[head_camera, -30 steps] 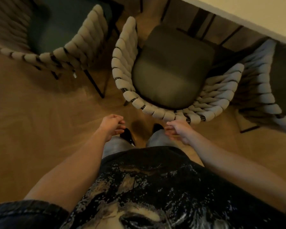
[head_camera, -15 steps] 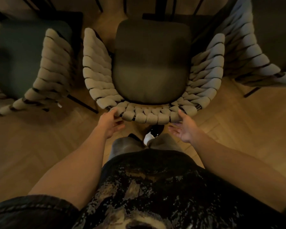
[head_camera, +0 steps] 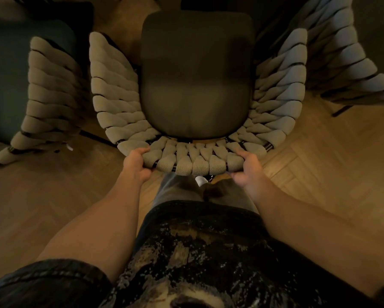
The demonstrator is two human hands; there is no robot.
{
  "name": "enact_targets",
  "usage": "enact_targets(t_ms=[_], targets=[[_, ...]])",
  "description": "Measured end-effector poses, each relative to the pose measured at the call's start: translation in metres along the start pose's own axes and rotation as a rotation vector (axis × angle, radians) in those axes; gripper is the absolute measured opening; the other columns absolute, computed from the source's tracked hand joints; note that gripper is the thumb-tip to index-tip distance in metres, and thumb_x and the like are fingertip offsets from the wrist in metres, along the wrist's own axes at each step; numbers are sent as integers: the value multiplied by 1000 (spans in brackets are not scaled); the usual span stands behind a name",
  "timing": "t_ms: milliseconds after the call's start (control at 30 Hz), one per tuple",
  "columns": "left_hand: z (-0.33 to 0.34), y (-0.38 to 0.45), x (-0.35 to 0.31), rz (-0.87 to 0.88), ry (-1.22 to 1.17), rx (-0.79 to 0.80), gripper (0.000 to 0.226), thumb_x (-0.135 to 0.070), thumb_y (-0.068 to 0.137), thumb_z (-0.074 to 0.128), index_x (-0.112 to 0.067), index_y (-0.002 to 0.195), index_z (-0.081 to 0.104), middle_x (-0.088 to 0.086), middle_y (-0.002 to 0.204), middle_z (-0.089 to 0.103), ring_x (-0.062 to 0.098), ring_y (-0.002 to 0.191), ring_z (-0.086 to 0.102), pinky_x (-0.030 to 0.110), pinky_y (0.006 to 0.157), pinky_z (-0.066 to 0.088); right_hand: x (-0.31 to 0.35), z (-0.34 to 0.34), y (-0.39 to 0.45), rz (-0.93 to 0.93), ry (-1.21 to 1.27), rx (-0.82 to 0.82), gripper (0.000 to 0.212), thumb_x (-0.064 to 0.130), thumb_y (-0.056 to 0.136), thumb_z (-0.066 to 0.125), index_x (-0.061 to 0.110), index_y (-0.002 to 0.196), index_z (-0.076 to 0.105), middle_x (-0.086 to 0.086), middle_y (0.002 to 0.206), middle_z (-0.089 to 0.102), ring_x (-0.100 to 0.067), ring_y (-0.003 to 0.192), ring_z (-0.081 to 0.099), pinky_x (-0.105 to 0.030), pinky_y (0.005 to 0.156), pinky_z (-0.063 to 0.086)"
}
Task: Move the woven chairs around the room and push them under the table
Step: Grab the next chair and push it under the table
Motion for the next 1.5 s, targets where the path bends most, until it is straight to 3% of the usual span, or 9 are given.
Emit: enact_targets(t_ms=[133, 233, 433, 567, 767, 900, 1000, 1333, 1500], targets=[[3, -1, 2, 53, -128, -20, 45, 8, 88, 60, -9, 128, 48, 22, 120, 62, 41, 106, 65, 57, 91, 56, -4, 3, 1, -8, 67, -3, 38, -2, 90, 62, 4, 127, 58, -24, 131, 61, -44, 117, 61, -62, 101, 49], [4, -2, -1, 57, -189, -14, 54, 11, 85, 60, -9, 134, 50, 22, 125, 62, 42, 106, 66, 55, 85, 59, 2, 8, -6, -28, 68, -21, 30, -5, 88, 61, 2, 117, 63, -24, 126, 63, -42, 111, 63, -55, 87, 56], [26, -22, -14, 89, -219, 20, 61, 12, 80, 59, -9, 137, 51, 23, 125, 64, 43, 105, 67, 51, 64, 61, 32, 13, -26, -104, 109, 4, 53, -7, 83, 62, 2, 135, 54, -24, 130, 61, -43, 114, 63, -51, 73, 60], [37, -26, -29, 119, -245, 42, 61, 12, 80, 58, -9, 137, 52, 23, 125, 64, 43, 105, 68, 55, 71, 61, 40, 21, -32, -118, 141, 58, 53, -7, 85, 61, 2, 136, 53, -25, 130, 60, -44, 114, 63, -50, 72, 61], [68, -19, -57, 158, -238, 72, 52, 12, 83, 56, -9, 131, 56, 20, 120, 65, 41, 102, 68, 48, 63, 61, 65, 55, -20, -161, 128, 69, 53, -5, 86, 63, 3, 137, 54, -23, 132, 60, -41, 114, 64, -50, 74, 63], [94, -9, -72, 136, -230, 69, 23, 13, 87, 55, -6, 99, 57, 20, 109, 63, 41, 107, 65, 55, 86, 58, 88, 81, -1, -177, 132, 60, 52, -7, 88, 62, 3, 138, 51, -23, 133, 57, -43, 116, 62, -56, 89, 57], [109, 2, -85, 121, -238, 41, 22, 13, 87, 56, -9, 90, 53, 18, 105, 60, 42, 111, 63, 58, 96, 53, 100, 101, 11, -177, 124, 63, 55, -7, 88, 62, 5, 140, 50, -23, 134, 55, -44, 116, 61, -59, 92, 56], [153, 15, -124, 101, -199, 24, 36, 12, 87, 56, -11, 114, 48, 17, 107, 55, 39, 104, 62, 51, 86, 58, 142, 143, 27, -175, 87, 70, 45, -7, 90, 59, 6, 133, 52, -22, 123, 58, -41, 112, 62, -58, 97, 54], [156, 9, -121, 64, -141, 21, 35, 10, 89, 55, -9, 117, 47, 19, 106, 56, 39, 100, 63, 51, 84, 57, 146, 139, 25, -159, 27, 14, 51, -4, 90, 62, 3, 139, 50, -23, 130, 58, -40, 108, 65, -49, 72, 63]])
Point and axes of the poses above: each hand's wrist, its own y-axis towards the middle knuckle, its own z-axis out of the palm, x = y × z, the point moved 2 cm from there along y, towards the middle knuckle
